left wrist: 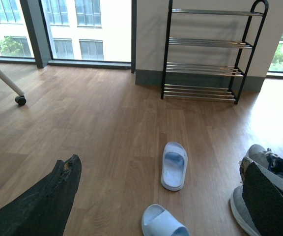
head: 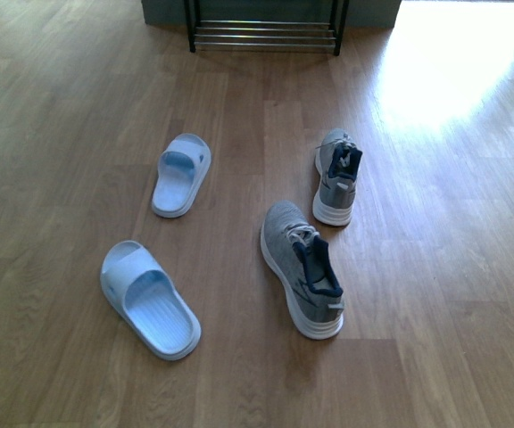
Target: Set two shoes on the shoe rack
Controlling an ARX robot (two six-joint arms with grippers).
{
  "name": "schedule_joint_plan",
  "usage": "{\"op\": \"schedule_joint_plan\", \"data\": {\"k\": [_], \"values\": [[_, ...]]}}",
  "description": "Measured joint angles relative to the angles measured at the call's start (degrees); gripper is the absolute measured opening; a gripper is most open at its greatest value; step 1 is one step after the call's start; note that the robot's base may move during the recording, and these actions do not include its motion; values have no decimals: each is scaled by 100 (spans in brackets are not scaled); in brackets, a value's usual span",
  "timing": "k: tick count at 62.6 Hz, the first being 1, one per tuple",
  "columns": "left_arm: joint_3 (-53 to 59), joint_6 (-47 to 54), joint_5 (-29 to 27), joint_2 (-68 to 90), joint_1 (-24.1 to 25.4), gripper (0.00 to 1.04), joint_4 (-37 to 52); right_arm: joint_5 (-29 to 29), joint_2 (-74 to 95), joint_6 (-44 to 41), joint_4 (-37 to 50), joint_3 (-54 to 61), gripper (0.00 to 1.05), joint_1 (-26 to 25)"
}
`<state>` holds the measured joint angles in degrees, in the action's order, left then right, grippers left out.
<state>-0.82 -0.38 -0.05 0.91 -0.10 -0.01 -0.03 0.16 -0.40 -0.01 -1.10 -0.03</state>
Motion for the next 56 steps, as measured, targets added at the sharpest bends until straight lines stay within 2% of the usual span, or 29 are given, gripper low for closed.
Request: {"op": "schedule_joint_plan", "data": {"k": [25, 28, 29, 33, 35, 39, 43, 51, 56], "values": [[-7, -35, -46, 13, -9, 95, -13, 24, 2, 0, 0, 0, 96, 0], [-433, -970, -1716, 693, -612, 95, -1043, 20, 4, 0, 0, 0, 96, 0], [-748, -1631, -2704, 1373, -1051, 95, -1456, 28, 4, 0, 0, 0, 96, 0], [-1233, -2874, -4044, 2765, -1731, 95, -1276, 20, 0, 0, 0, 0, 96, 0], [-1460, -3333, -4374, 3416, -1943, 95, -929, 7, 2, 0, 0, 0, 96, 0], [-1923, -4223, -4218, 4675, -1996, 95, -94, 4, 0, 0, 0, 0, 96, 0], [-2494, -4784, -3578, 6196, -1884, 95, 697, 7, 0, 0, 0, 0, 96, 0], [-3451, -5010, -2461, 8465, -1757, 95, 855, 4, 0, 0, 0, 0, 96, 0], [-4306, -4769, -1764, 10295, -1749, 95, 688, 4, 0, 0, 0, 0, 96, 0]]}}
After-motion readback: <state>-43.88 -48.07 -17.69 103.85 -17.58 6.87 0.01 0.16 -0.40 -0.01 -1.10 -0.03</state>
